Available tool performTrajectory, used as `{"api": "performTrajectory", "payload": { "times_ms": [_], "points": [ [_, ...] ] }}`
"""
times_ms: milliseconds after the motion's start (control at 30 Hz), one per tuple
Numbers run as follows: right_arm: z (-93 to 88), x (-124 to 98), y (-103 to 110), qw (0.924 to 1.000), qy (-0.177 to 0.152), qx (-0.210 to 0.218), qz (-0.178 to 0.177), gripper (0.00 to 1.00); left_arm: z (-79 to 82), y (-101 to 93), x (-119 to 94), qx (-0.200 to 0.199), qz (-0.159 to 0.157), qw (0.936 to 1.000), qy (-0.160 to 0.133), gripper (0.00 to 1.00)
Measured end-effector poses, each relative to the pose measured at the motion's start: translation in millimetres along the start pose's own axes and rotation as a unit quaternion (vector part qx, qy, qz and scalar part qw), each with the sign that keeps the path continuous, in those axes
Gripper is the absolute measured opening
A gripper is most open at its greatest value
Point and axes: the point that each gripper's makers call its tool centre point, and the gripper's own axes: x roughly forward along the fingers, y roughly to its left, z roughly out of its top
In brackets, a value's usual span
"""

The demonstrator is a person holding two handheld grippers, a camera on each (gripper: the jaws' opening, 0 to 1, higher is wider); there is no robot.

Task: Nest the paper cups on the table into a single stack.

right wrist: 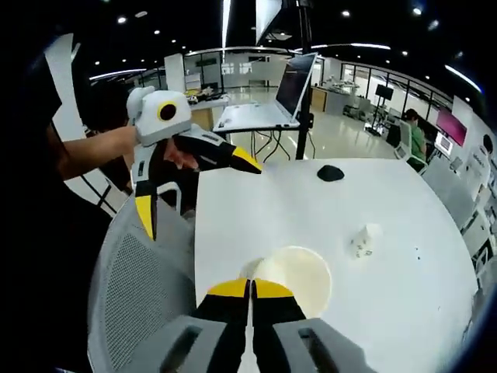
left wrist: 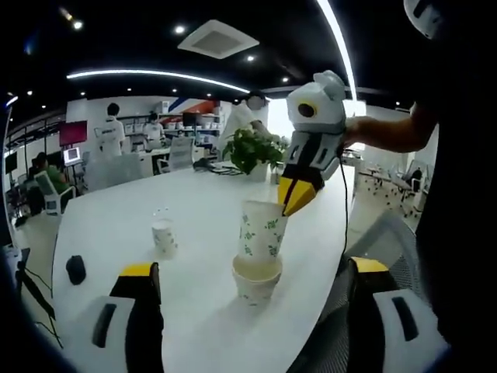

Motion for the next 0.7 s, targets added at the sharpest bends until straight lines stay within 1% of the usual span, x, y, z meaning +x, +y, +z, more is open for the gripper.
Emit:
{"api": "performTrajectory", "payload": {
  "times_ms": [233,367,567,700],
  "points": [
    [-3.2,7.2,2.3,0.9999,0.015,-0.008,0.002,0.00,-1.0,-5.5,-1.6,-0.002,-0.007,1.0000,-0.003,0.99],
    [-7.1,12.7,4.2,0.9994,0.029,-0.018,0.007,0.00,-2.6,-6.6,-2.0,0.001,-0.009,1.0000,-0.001,0.99],
    [-11.5,21.0,6.4,0.9986,0.045,-0.025,0.013,0.00,-0.2,-10.2,0.2,0.001,-0.013,0.9999,-0.008,0.99],
    [-14.4,27.0,5.6,0.9979,0.056,-0.028,0.014,0.00,-2.0,-9.9,1.6,0.001,-0.014,0.9999,-0.006,0.99]
  ]
}}
